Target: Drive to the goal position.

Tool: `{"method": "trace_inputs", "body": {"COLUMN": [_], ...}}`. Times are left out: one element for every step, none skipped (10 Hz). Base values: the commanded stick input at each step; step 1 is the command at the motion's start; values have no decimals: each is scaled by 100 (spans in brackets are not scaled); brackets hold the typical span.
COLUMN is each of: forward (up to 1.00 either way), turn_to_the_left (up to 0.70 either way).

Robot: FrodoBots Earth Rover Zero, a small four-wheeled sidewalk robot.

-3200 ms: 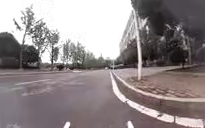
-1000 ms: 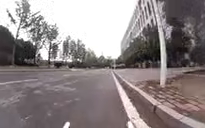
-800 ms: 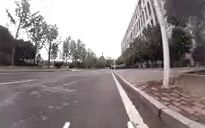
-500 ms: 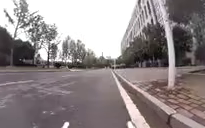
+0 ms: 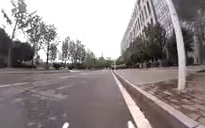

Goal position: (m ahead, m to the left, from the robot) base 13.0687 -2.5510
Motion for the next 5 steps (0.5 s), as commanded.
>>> {"method": "trace_inputs", "body": {"forward": [60,60,60,60,60], "turn_to_the_left": [-13,-13,-13,-13,-13]}}
